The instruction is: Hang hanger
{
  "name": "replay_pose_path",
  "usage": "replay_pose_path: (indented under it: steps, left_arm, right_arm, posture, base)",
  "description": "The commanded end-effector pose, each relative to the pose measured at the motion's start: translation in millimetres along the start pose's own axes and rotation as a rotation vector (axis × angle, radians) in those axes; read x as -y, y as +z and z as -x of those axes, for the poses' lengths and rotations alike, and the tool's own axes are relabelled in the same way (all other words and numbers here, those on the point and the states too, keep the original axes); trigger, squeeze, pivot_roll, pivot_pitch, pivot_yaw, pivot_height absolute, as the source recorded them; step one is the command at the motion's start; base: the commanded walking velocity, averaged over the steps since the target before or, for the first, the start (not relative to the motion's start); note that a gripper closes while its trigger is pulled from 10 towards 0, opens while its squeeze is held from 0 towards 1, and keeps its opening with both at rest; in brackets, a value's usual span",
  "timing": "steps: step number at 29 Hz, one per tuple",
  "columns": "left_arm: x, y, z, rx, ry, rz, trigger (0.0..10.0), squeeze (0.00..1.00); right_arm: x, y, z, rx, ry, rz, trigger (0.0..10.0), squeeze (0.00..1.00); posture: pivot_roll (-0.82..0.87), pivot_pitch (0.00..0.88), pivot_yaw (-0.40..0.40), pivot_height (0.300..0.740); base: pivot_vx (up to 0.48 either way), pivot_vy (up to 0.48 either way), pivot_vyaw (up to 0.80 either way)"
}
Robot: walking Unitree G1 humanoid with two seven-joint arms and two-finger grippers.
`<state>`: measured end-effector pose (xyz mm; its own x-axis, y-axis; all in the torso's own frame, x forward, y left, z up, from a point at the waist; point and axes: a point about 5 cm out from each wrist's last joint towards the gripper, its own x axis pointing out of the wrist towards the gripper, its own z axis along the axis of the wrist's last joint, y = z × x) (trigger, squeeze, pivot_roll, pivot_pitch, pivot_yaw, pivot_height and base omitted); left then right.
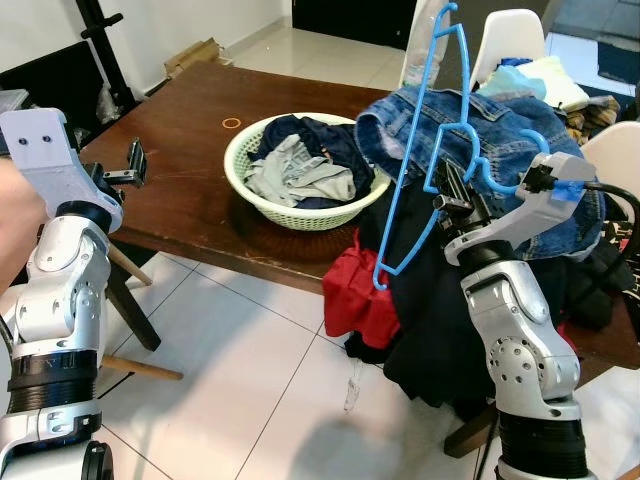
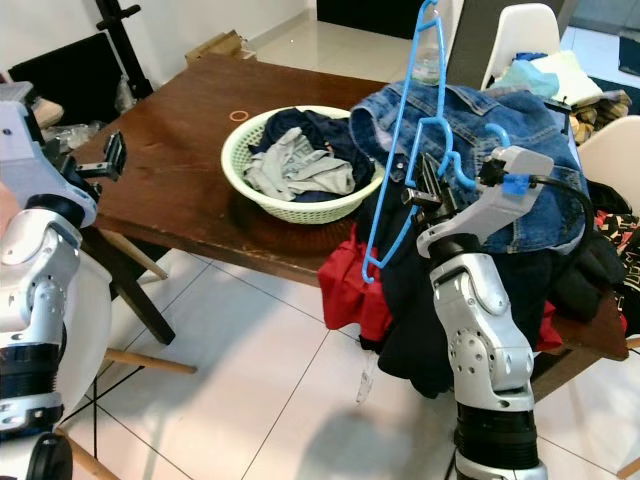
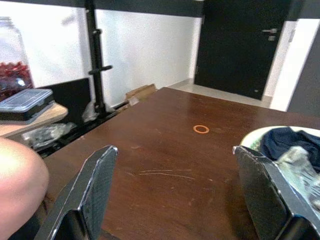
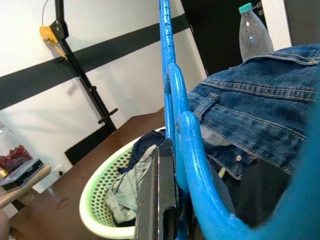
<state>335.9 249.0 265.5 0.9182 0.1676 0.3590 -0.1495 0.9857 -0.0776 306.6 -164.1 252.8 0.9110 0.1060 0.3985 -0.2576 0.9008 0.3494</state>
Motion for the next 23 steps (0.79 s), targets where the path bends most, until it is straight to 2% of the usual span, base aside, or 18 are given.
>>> replay_pose_path:
  steps: [1,15,20,23]
  left_arm:
    - [8.6,-1,2.7,0.011,-0.042,-0.006,10.0,0.00]
    - [13.2,6,0.8,0.042,-0.070,0.007,10.0,0.00]
    - [13.5,10,0.5,0.059,-0.075,0.009,10.0,0.00]
    - [14.0,9,1.0,0.058,-0.086,0.017,10.0,0.00]
  right_arm:
    - [3.7,1,3.2,-0.003,-0.018,0.010,10.0,0.00]
    - [5.4,3,2.9,0.007,-0.016,0.004,10.0,0.00]
    - [7.8,7,1.3,0.010,-0.010,0.003,10.0,0.00]
    - [9.4,8,0.9,0.016,-0.016,0.001,10.0,0.00]
  posture:
    - [0.07,0.135,0.022,0.740]
    - [0.07,0.136,0.018,0.740]
    - [0.08,0.136,0.016,0.740]
    - [0.08,0.136,0.016,0.740]
  base:
    - [0.368,0.000,0.00]
    - [0.385,0.000,0.00]
    - [0.387,0.000,-0.80]
    - [0.385,0.000,0.00]
